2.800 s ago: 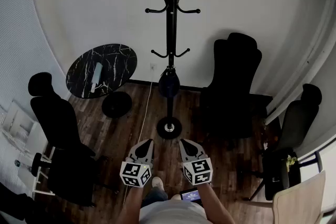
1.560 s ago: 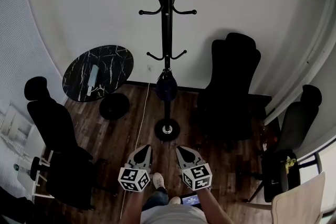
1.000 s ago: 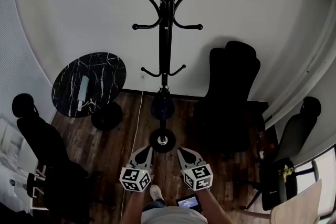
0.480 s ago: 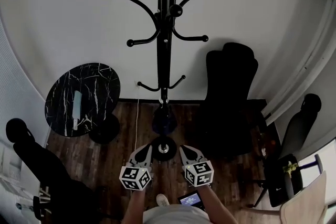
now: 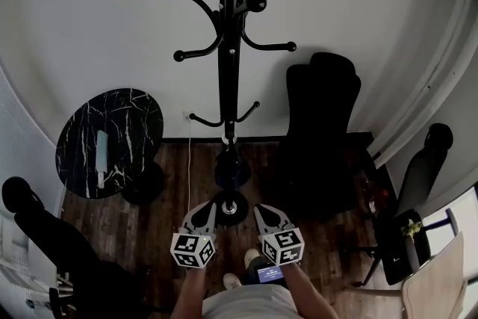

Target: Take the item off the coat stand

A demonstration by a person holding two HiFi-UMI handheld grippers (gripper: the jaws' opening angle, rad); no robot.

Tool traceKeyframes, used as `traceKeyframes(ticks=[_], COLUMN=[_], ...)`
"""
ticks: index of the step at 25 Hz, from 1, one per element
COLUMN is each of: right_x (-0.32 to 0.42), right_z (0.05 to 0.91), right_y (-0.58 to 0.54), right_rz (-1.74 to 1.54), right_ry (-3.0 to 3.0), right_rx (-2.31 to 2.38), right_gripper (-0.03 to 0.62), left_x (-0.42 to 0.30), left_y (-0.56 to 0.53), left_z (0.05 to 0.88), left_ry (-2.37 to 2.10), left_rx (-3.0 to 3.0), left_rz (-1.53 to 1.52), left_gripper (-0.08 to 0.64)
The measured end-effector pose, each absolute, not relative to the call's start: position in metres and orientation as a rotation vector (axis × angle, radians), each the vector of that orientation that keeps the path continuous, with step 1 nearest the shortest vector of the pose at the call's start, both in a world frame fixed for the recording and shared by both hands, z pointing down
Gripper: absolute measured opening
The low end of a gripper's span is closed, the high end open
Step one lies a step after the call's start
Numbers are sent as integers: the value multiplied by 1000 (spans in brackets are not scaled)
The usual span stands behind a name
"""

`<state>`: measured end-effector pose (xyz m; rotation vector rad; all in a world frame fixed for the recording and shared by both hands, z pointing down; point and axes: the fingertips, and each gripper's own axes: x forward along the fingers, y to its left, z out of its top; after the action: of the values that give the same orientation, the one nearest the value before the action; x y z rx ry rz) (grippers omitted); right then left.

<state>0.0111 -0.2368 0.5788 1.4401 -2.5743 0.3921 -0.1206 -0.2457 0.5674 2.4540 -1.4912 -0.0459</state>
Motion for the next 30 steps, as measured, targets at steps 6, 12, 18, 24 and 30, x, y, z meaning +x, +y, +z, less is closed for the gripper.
traceKeyframes(ticks=[6,12,18,24,30], right_x=[10,11,17,20,16], right_z=[581,588,593,603,610], right_y=[-244,-261,-283,-301,-326], right_rz=[350,372,388,412,421], right_ry=[-2559,-2530,-2502,-2471,-2448], right_rx=[1442,1446,1470,1489,1481], right_gripper=[12,12,12,14,46], left_x=[-130,-132,-131,-123,-122], left_y=[-251,-267,-288,-303,-324], left_z=[574,580,586,592,609], left_ry=[-1529,-1526,-1506,-1467,-1440], left_rx=[2434,2437,2430,2485,2474], left_rz=[-32,19,30,66,159], left_gripper=[20,20,20,21,23])
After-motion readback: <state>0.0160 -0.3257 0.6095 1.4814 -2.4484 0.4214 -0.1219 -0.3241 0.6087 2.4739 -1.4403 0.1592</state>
